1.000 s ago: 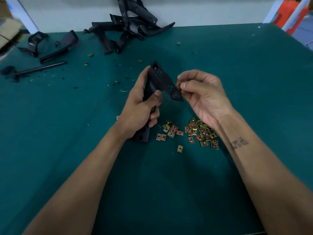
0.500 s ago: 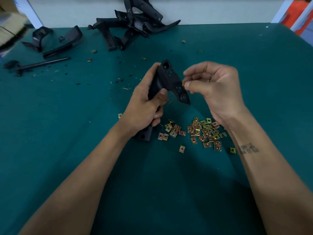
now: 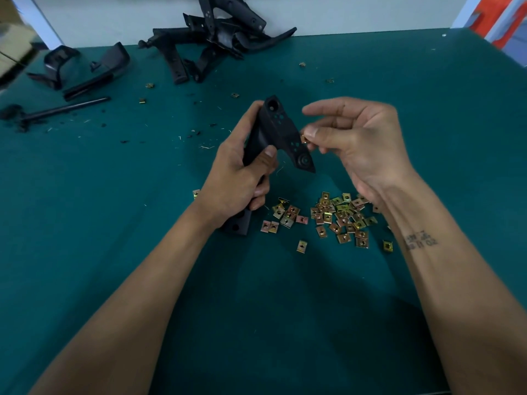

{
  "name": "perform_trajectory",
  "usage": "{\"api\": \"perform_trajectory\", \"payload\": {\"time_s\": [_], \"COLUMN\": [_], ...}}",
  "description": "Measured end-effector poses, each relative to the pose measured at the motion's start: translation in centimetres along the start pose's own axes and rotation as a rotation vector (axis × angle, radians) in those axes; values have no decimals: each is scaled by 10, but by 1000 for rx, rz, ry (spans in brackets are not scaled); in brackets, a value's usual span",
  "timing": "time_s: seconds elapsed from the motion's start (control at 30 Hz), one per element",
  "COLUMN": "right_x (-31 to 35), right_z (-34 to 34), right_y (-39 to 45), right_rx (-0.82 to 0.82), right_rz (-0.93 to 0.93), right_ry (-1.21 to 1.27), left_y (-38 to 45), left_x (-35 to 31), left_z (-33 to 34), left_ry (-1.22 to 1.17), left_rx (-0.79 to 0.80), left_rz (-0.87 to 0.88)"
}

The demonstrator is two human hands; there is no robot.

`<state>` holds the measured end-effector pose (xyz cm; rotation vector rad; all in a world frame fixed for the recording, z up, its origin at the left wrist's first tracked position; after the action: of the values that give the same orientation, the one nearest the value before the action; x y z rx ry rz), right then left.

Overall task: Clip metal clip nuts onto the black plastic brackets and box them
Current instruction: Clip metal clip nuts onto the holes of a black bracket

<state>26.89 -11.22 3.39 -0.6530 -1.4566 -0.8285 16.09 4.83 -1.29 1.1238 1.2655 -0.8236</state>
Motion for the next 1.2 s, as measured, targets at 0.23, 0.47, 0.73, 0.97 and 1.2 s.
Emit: {"api": "perform_trajectory", "payload": {"time_s": [0.23, 0.47, 0.73, 0.97, 1.2], "right_x": [-5, 3, 0, -9, -17], "right_z": [5, 3, 6, 20, 31], "right_y": [-1, -1, -3, -7, -10], "right_rx": [34, -15, -20, -33, -13], "right_rz": [225, -43, -39, 158, 307], "right_ry": [291, -200, -103, 400, 695], "left_y": [0, 1, 1, -4, -5], "left_x": [0, -1, 0, -1, 0], "left_z": [0, 1, 1, -1, -2], "left_ry": [-4, -9, -19, -96, -115], "left_rx": [-5, 9, 4, -35, -45], "left_rz": [13, 5, -11, -3, 10]}}
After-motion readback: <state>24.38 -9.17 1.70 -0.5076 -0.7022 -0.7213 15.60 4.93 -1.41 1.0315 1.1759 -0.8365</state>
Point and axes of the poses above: each hand's wrist, its own y-axis towards the middle knuckle, its own z-axis out of the palm, x = y × z, the point moved 1 cm from there along y, towards the middle knuckle, and after that the axes turned 3 degrees about z, right-handed, at the moved point
